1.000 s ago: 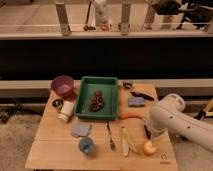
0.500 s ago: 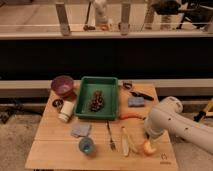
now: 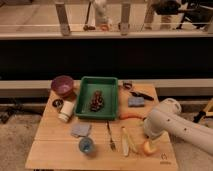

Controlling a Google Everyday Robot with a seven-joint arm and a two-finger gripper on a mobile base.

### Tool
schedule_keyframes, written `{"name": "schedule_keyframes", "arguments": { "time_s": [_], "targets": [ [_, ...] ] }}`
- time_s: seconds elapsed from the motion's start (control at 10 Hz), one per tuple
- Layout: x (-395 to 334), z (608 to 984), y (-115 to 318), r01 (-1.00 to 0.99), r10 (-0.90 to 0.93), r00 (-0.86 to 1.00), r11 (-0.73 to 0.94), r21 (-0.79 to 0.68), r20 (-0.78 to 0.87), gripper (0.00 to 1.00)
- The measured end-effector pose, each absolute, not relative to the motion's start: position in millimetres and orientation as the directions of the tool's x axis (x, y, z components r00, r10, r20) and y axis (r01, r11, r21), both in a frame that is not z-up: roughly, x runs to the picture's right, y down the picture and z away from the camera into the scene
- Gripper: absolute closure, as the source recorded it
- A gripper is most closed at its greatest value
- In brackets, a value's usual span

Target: Place apple in plastic cup

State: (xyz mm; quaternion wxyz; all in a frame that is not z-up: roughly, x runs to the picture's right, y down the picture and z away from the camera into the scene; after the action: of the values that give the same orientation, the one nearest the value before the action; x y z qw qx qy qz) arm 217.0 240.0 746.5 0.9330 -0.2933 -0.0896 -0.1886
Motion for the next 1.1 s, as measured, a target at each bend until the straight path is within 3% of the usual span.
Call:
{"name": "schedule_keyframes", "arguments": {
  "time_s": [1.1],
  "targets": [
    [214,753,252,0.469,-0.336,0.880,0.728,-0.500,0.336,0.20]
  ]
}}
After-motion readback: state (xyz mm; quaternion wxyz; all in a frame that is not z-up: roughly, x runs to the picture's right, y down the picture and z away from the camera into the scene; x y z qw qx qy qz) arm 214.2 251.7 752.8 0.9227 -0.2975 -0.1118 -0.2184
